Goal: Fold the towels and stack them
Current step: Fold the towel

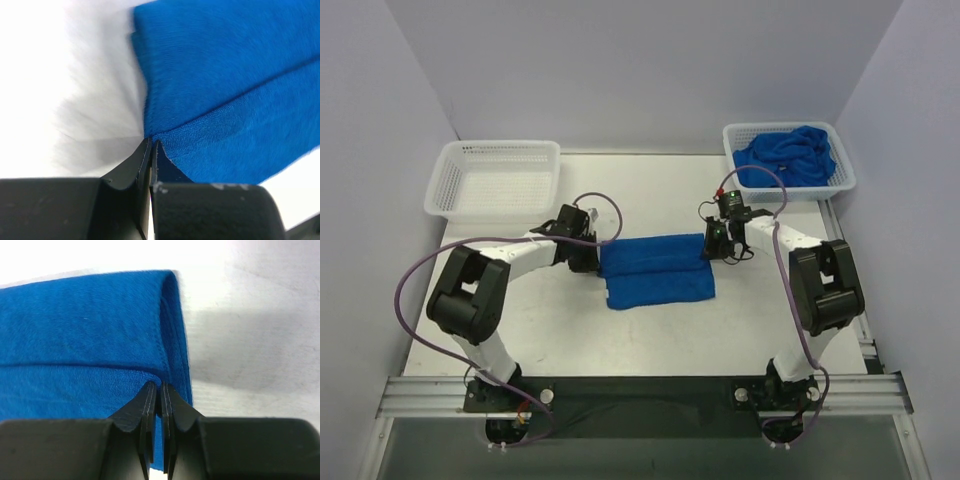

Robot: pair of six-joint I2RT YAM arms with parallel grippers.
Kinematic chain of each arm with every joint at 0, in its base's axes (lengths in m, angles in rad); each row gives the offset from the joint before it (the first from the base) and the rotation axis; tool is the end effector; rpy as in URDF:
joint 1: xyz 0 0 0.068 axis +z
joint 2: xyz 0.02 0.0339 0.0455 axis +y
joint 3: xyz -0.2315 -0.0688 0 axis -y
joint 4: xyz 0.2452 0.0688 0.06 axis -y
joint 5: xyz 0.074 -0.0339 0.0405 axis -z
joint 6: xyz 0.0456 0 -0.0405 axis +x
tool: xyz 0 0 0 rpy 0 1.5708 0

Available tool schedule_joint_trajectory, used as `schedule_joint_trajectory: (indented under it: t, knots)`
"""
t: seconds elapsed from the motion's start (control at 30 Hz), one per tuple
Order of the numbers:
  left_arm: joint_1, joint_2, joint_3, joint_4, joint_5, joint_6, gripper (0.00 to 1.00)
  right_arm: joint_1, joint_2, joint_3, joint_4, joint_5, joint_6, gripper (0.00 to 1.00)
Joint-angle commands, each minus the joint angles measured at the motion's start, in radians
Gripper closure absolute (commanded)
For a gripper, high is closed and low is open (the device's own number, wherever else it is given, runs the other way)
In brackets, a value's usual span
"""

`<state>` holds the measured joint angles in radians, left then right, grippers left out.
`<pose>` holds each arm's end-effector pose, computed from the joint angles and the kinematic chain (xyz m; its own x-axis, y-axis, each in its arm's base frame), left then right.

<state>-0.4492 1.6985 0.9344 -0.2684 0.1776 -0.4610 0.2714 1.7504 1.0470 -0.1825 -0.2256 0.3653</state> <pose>0.2928 -0.1501 0.1147 -0.9191 -0.0430 -0.3917 0.1118 0.9247 -0.3639 0.3461 0.1069 0.1367 -0.8389 0.1280 -0.5290 -0.1048 0.9158 0.3878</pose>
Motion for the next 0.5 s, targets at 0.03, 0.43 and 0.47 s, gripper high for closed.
schedule_joint_trajectory:
  t: [0.03, 0.43, 0.47]
  knots:
    - [0.089, 0.105, 0.179, -0.06, -0.04, 0.097, 1.0, 0.031, 0.03, 0.051, 0.011, 0.025, 0.087, 1.0]
    - [0.109, 0.089, 0.336, -0.134, -0.024, 0.214, 1.0, 0.019, 0.0, 0.134, -0.008, 0.017, 0.037, 1.0]
    - [0.109, 0.076, 0.325, -0.134, -0.023, 0.216, 1.0, 0.015, -0.003, 0.151, -0.018, 0.017, 0.032, 1.0]
